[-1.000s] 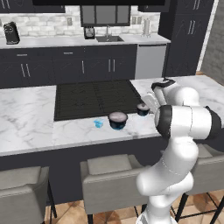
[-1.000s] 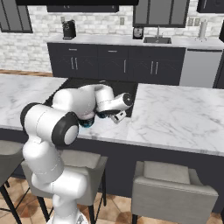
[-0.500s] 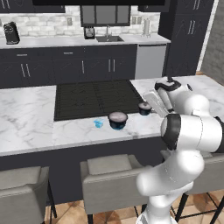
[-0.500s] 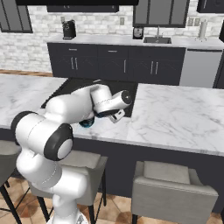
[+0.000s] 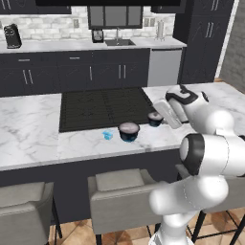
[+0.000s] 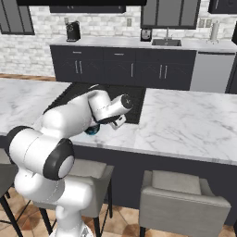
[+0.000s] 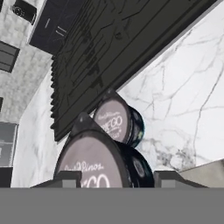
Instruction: Stack the yogurt containers by placing the smaller containers on top of the larger containers.
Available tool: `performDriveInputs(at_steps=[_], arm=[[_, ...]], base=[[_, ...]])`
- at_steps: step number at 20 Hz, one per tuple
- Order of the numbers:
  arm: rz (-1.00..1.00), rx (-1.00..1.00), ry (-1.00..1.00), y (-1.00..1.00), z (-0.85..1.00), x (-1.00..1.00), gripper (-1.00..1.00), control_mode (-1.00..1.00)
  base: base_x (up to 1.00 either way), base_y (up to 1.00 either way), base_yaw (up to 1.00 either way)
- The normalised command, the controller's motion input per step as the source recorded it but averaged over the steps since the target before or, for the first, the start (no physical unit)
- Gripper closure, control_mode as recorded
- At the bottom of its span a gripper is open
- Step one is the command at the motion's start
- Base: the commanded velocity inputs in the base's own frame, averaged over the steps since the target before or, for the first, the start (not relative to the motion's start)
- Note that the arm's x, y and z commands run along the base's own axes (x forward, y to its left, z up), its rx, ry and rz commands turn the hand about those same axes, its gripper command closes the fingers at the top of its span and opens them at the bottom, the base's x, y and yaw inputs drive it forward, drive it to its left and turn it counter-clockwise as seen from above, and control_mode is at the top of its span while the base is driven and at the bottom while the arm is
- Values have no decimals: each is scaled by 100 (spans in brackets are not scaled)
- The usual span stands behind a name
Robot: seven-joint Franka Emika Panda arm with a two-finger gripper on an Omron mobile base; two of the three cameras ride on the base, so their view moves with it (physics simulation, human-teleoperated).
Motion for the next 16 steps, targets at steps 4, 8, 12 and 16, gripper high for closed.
performDriveInputs(at_steps=[4, 8, 12, 16], arm=[[0, 0, 0, 17, 0, 7, 100, -100], [0, 0, 0, 11, 0, 31, 100, -100], [0, 0, 0, 15, 0, 41, 100, -100], [0, 0, 1, 20, 0, 33, 100, -100]], base=[[0, 0, 0], [0, 0, 0], [0, 0, 0], [0, 0, 0]])
